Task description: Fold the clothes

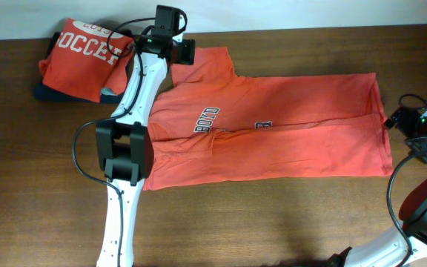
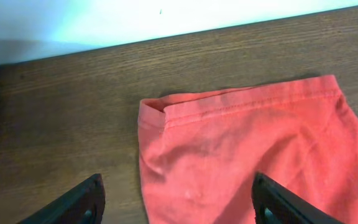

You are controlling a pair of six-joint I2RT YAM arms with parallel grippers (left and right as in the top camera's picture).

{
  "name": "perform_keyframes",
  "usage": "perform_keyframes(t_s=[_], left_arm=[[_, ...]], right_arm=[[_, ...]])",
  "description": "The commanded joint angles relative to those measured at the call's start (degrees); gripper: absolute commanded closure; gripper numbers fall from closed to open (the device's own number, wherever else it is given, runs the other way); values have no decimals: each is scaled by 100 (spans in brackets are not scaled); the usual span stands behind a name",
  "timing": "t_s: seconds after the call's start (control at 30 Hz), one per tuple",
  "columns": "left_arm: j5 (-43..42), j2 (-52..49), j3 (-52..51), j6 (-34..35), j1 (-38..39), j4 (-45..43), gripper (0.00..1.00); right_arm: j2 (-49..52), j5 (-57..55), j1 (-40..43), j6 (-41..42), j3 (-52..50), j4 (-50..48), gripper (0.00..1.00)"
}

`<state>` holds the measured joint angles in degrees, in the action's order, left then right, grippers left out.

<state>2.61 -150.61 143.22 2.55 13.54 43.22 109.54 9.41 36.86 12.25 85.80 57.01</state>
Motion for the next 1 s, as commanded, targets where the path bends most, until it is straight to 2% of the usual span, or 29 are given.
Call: perform_keyframes(t_s=[0.0,0.37,0.53,0.63,0.8,0.87,0.97], left_arm=[[24,-374,35,-85,-20,-168,27],[48,-761,35,-87,-35,-673,28],[354,-857,35,-90,-37,-699,29],[345,-905,35,-87,-59,-710,33],[348,-966,35,-87,-63,-769,34],[345,-979,35,-87,-63,-782,38],[343,-979,35,-87,-63,-791,53]], right_arm=[[-11,50,-13,24,50,0,1],[-11,50,-13,24,50,0,1],[-11,50,-13,24,50,0,1],[-11,50,-13,24,50,0,1],[-11,50,-13,24,50,0,1],[-11,50,-13,24,50,0,1],[-11,50,-13,24,50,0,1]])
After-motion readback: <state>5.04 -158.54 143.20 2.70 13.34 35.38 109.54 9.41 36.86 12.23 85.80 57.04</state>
